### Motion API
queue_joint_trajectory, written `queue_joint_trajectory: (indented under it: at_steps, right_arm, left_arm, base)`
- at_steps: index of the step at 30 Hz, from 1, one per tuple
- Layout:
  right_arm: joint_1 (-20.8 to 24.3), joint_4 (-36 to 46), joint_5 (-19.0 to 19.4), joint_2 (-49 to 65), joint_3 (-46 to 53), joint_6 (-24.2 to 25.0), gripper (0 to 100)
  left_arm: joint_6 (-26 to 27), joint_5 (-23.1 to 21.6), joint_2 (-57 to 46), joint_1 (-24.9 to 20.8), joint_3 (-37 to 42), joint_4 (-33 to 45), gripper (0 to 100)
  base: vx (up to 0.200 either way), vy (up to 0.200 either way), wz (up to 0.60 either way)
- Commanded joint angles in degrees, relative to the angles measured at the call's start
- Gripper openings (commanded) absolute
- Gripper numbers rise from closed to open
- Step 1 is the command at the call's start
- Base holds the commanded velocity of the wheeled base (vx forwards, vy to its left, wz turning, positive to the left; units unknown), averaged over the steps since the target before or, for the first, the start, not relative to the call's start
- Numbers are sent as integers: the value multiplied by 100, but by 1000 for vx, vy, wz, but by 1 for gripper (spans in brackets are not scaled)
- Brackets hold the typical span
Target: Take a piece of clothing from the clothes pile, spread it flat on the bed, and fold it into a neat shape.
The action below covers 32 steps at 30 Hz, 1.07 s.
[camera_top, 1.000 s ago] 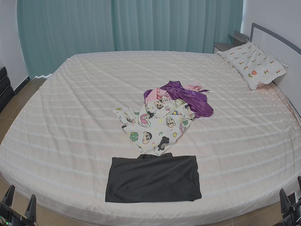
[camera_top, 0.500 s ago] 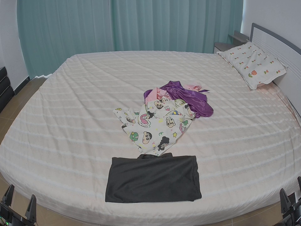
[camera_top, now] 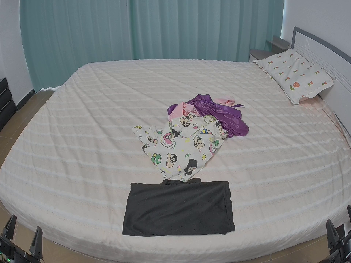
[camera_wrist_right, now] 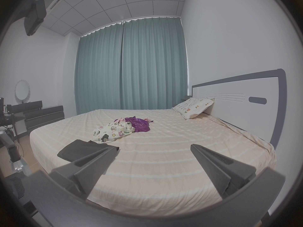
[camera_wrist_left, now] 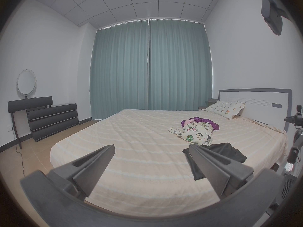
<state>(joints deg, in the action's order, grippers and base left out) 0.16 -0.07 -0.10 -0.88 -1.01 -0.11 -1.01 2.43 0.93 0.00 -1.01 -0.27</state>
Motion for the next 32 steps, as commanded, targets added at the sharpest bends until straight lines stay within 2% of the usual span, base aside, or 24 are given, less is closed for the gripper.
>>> queue_joint_trajectory:
  at_steps: [1,32]
  right_arm:
    - [2,-1,1,88,101,2,100]
    - [2,-1,1,88,101,29,100]
  left_arm:
    - [5,4,-49,0,101,-8,100]
    - [5,4,-57,0,101,0,100]
  base:
    - [0,0,0]
    - [0,0,0]
